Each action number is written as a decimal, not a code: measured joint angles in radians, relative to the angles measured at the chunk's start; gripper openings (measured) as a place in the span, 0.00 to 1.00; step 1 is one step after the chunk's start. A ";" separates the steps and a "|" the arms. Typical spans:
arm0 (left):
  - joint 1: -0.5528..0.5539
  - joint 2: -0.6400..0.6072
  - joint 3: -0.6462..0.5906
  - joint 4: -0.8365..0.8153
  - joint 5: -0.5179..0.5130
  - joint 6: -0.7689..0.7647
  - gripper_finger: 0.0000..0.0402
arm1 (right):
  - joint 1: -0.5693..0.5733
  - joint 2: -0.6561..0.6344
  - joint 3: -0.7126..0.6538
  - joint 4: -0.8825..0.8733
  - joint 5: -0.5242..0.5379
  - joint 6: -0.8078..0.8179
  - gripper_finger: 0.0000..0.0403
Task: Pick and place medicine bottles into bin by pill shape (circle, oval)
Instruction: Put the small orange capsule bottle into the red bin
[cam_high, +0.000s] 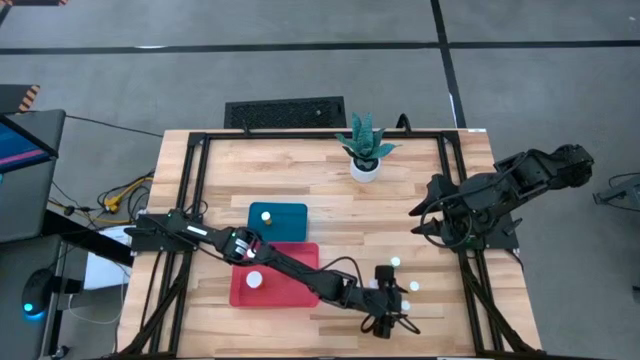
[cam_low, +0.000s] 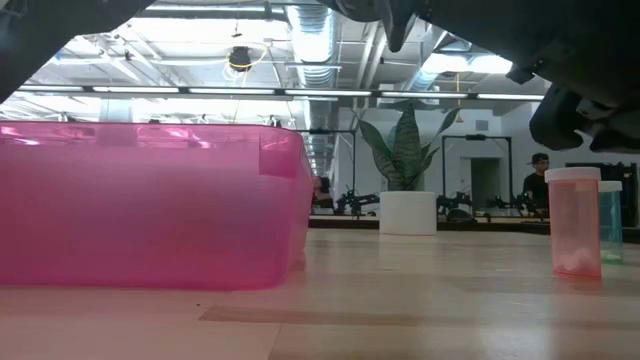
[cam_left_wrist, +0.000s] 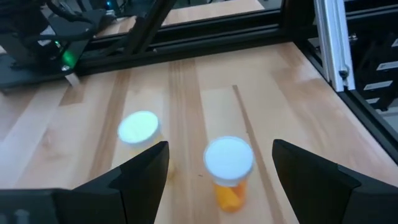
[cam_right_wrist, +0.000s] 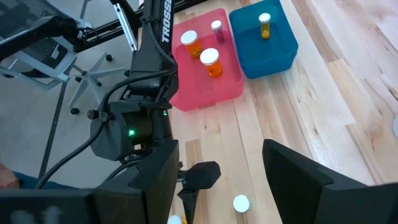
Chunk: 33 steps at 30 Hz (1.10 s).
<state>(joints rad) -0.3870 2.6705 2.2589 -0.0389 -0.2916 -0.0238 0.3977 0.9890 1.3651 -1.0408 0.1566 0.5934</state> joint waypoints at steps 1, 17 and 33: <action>0.000 0.000 0.000 0.001 -0.001 0.008 0.69 | 0.000 0.000 0.000 0.000 0.000 0.000 0.59; 0.000 0.000 0.000 0.005 0.013 0.021 0.59 | 0.000 0.000 0.000 0.000 0.000 0.000 0.59; 0.000 0.000 0.000 -0.002 0.043 0.019 0.45 | 0.000 0.000 0.000 0.000 0.000 0.000 0.59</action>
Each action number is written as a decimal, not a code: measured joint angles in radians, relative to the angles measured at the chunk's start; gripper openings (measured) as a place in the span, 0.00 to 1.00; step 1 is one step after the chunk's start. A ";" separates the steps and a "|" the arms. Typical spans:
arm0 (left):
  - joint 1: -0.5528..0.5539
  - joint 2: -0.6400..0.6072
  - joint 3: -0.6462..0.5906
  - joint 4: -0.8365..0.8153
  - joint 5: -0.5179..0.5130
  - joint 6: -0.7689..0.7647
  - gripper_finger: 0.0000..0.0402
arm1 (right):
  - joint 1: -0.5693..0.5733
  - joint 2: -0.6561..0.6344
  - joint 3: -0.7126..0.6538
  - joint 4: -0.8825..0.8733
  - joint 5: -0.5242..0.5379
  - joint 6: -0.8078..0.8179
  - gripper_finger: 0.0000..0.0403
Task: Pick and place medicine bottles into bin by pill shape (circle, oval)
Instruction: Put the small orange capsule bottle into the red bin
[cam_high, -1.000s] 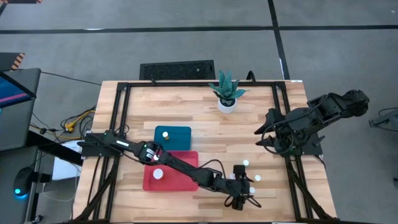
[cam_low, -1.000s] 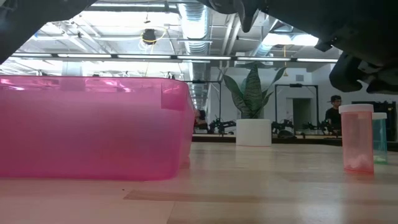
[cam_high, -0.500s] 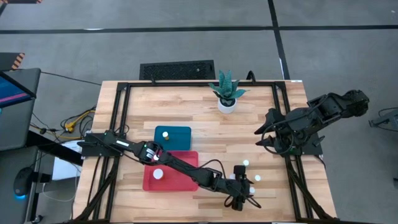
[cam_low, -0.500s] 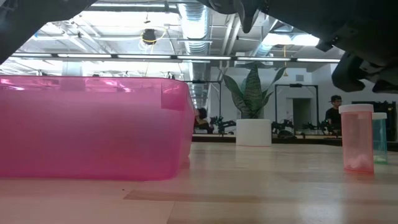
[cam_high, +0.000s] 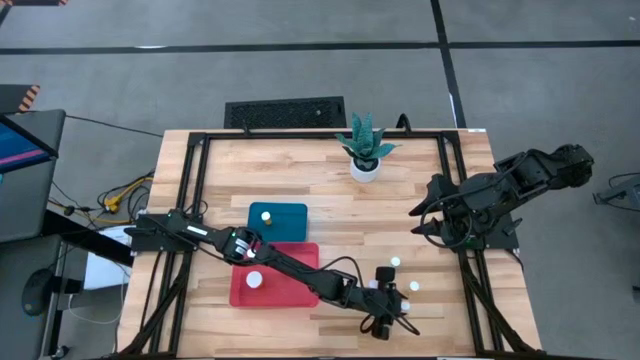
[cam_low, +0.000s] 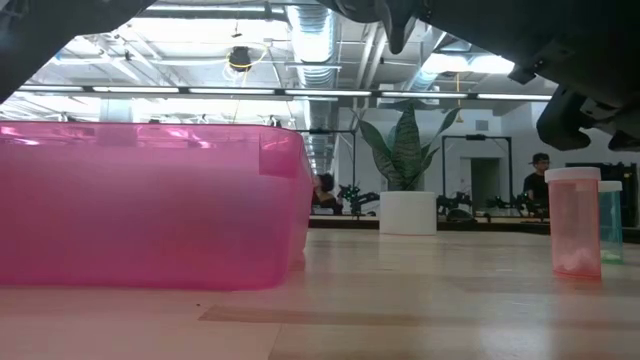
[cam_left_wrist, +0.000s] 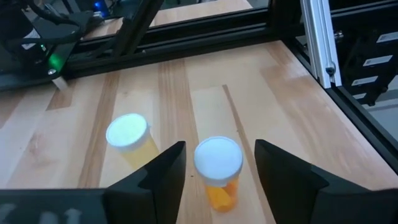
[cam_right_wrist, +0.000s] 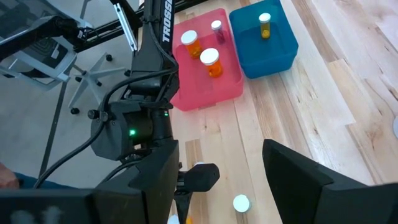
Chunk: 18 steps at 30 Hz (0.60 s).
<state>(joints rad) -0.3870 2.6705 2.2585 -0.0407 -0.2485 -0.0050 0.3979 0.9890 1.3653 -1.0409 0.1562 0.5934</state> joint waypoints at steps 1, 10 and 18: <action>0.000 0.000 0.000 -0.003 0.000 -0.003 0.44 | 0.000 0.000 0.000 0.000 0.000 0.000 0.59; 0.000 0.000 0.000 -0.023 0.001 -0.005 0.33 | 0.000 0.000 0.000 0.000 0.000 0.000 0.59; 0.000 0.000 0.000 -0.022 0.001 -0.028 0.28 | 0.000 0.000 0.000 0.000 0.000 0.000 0.59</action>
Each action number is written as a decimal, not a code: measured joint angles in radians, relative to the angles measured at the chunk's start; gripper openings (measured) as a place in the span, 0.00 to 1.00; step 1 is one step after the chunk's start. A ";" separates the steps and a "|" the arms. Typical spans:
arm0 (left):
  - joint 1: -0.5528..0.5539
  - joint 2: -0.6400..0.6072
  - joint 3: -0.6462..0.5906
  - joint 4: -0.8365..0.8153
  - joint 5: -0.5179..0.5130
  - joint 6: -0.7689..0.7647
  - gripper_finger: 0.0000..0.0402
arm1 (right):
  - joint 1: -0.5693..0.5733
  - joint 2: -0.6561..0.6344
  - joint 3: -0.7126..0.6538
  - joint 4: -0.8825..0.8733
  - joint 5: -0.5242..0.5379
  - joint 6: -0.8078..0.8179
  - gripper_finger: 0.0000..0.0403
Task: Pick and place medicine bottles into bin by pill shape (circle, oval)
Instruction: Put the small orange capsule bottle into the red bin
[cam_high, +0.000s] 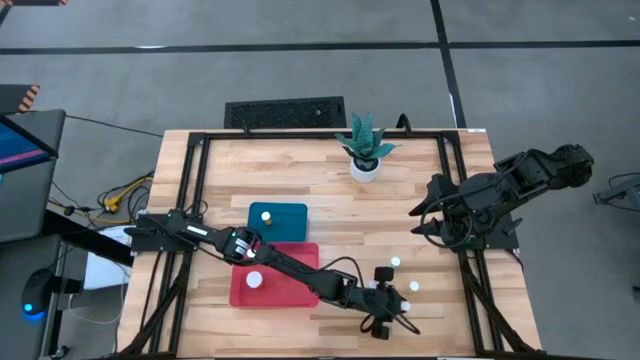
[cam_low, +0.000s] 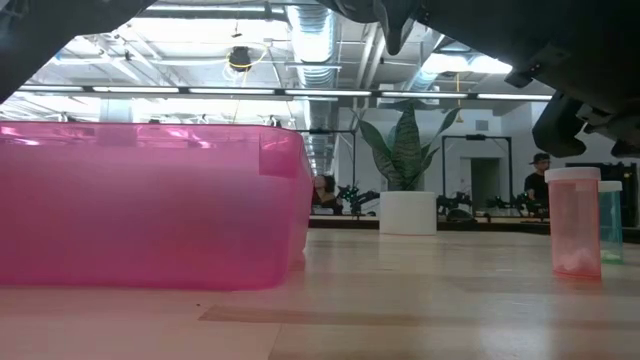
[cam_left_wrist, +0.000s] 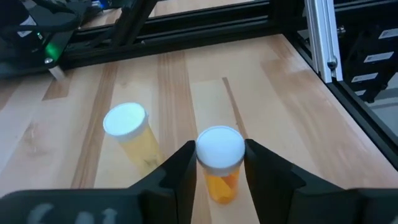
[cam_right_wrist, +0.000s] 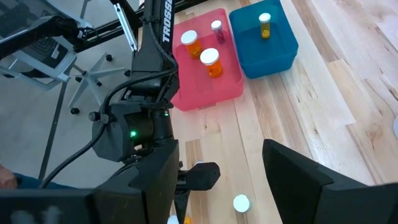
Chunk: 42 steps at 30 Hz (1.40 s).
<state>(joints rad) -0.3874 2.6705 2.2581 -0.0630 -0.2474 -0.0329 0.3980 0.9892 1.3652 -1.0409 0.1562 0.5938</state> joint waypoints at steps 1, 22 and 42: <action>0.000 0.000 0.000 0.000 0.000 -0.010 0.28 | 0.000 0.000 0.000 0.000 0.000 0.000 0.59; -0.008 -0.064 0.095 -0.096 -0.121 -0.215 0.27 | 0.000 -0.004 0.000 0.002 -0.001 0.000 0.59; -0.021 -0.331 0.095 -0.501 -0.309 -0.182 0.29 | 0.000 -0.062 0.000 -0.001 0.000 -0.016 0.59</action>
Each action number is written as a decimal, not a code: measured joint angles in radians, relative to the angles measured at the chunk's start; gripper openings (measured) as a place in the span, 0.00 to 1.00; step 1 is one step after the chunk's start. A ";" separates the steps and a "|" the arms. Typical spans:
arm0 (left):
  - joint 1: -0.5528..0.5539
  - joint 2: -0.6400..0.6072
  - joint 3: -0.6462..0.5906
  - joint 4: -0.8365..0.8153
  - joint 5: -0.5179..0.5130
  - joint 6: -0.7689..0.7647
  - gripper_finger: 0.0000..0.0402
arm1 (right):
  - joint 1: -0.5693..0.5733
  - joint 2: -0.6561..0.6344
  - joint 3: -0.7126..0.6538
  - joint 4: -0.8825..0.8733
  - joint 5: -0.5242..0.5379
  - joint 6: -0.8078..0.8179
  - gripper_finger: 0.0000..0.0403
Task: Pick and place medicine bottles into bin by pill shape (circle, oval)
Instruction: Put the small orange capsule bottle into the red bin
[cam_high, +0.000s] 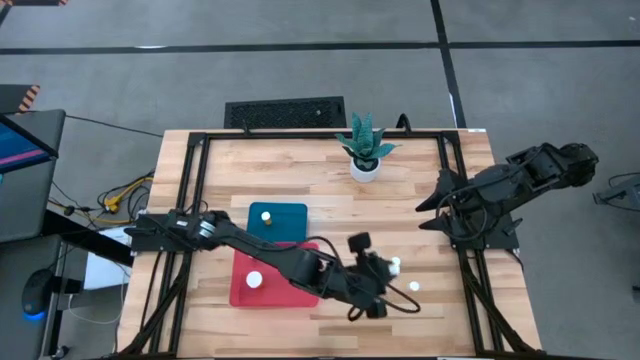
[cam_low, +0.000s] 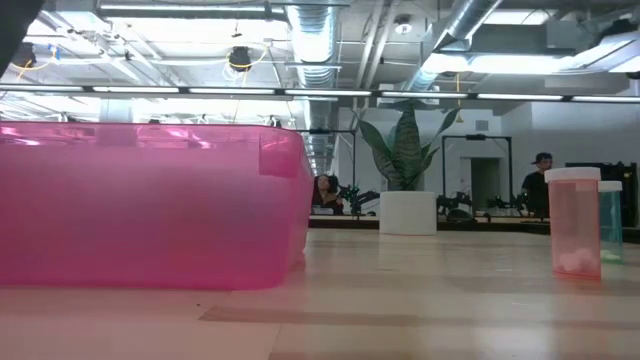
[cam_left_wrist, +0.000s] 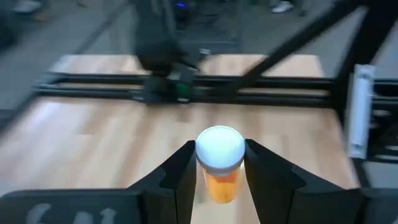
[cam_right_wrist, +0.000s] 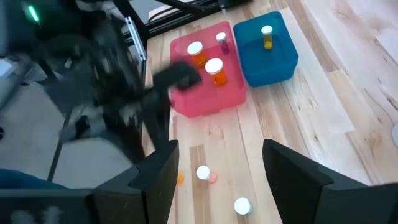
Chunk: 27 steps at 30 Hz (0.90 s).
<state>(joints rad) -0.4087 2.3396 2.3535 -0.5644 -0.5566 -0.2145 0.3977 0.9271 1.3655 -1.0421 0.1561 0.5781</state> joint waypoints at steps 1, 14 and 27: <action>-0.003 -0.020 0.000 -0.026 -0.036 0.001 0.29 | 0.000 -0.001 0.000 0.000 0.000 -0.001 0.59; -0.127 -0.270 -0.001 -0.509 -0.268 -0.330 0.29 | -0.001 0.004 0.000 0.001 0.001 -0.011 0.59; -0.422 -0.296 -0.128 -0.977 -0.411 -1.112 0.29 | -0.001 0.019 0.000 0.004 0.010 -0.014 0.59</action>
<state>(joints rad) -0.8305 2.0440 2.2252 -1.5414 -0.9675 -1.3262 0.3969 0.9463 1.3655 -1.0381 0.1662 0.5643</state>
